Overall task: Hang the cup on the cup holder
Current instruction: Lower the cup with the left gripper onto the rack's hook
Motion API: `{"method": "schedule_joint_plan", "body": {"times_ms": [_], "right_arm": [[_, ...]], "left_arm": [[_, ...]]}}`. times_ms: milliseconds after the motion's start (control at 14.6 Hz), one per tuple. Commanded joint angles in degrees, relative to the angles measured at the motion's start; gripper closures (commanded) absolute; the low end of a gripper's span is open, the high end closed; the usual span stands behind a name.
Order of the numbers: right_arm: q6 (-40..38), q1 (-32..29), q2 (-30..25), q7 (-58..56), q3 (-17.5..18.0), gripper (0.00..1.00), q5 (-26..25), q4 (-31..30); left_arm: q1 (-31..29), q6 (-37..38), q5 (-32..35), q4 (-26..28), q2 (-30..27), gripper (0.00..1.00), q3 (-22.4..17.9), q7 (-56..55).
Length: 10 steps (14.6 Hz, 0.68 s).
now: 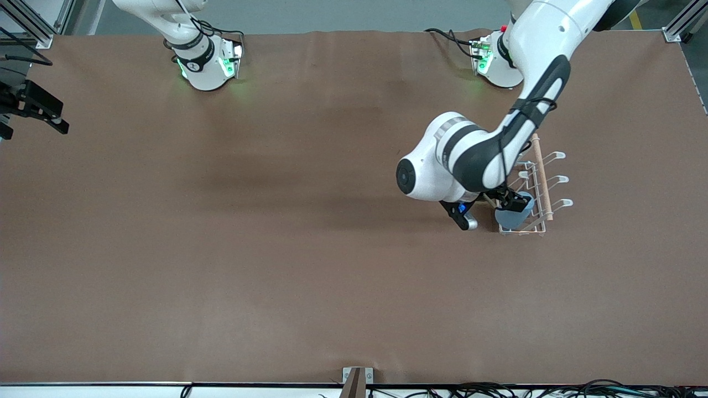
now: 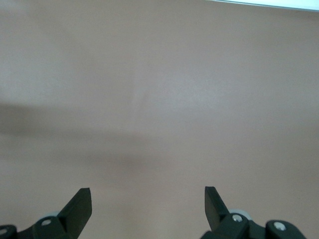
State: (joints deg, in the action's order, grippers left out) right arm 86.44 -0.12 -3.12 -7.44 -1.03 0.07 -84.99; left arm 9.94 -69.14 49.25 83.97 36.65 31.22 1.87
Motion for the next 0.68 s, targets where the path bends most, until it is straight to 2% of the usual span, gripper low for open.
{"method": "schedule_joint_plan", "body": {"times_ms": [0,205,411,616], "right_arm": [[-0.22,-0.32,-0.39,-0.3,0.06,0.0,0.63,0.44],[0.04,-0.32,-0.39,-0.3,0.06,0.0,0.72,0.35],[0.13,-0.32,-0.39,-0.3,0.06,0.0,0.72,0.35],[0.13,-0.32,-0.3,-0.3,0.06,0.0,0.72,0.09]], "left_arm": [[0.25,0.67,-4.51,-5.74,-0.35,0.0,0.06,-6.14],[-0.18,0.23,-8.63,-9.87,-0.44,0.0,0.33,-10.83],[-2.55,-4.58,-18.28,-10.67,-3.33,0.0,-0.11,-15.46],[-2.73,-7.32,-19.98,-10.76,-5.62,0.0,0.24,-24.35]]}}
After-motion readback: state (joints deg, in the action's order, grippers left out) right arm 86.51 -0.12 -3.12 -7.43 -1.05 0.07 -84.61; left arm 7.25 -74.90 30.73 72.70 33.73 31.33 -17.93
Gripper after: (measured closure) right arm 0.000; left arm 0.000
